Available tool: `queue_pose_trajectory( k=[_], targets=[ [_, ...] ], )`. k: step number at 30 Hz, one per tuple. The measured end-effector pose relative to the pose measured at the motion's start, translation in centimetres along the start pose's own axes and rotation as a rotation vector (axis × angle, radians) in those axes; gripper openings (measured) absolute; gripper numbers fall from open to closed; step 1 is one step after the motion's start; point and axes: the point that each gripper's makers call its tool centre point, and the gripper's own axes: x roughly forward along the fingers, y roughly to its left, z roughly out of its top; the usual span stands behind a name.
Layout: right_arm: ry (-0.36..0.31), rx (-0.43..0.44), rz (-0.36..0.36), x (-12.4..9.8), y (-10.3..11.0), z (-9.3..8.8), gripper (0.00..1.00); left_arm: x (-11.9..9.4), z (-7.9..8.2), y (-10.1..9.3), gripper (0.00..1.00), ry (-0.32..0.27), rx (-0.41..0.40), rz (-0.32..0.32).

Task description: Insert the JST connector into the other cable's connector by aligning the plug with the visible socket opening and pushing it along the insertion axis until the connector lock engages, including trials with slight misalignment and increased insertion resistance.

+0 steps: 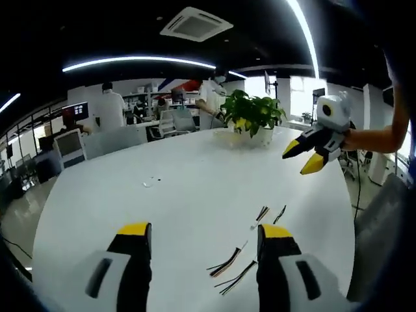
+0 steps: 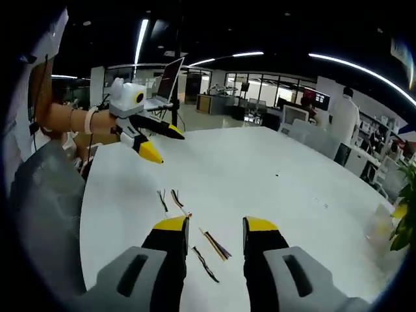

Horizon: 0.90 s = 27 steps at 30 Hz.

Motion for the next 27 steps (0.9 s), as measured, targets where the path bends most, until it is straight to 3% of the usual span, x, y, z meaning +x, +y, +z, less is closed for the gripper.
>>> queue_pose_trajectory(
  k=[4,8,10,16,18,21,27],
  targets=[
    [0.004,-0.025,0.043,0.8,0.3,0.1,0.3,0.3,-0.3,0.0,0.6,0.001,0.009,-0.018],
    [-0.017,-0.019,0.109,1.6,0.9,0.4,0.3,0.7,-0.8,0.1,0.64,-0.005,-0.057,-0.047],
    [-0.009,-0.042,0.127,2.1,1.1,0.1,0.3,1.0,-1.2,0.0,0.69,0.007,-0.048,-0.051],
    [0.027,-0.076,0.168,3.1,1.7,-0.9,0.3,1.6,-2.0,-0.7,0.65,0.026,-0.013,-0.092],
    [0.034,-0.082,0.176,3.4,1.6,-1.1,0.29,2.0,-2.6,-0.9,0.65,0.058,0.065,-0.104],
    [0.043,-0.082,0.197,3.9,1.8,-1.4,0.27,2.5,-2.2,-2.3,0.64,0.03,-0.008,-0.165],
    [0.044,-0.049,0.228,4.9,1.5,-2.4,0.24,3.4,-2.9,-3.6,0.56,0.046,0.067,-0.22]
  ],
)
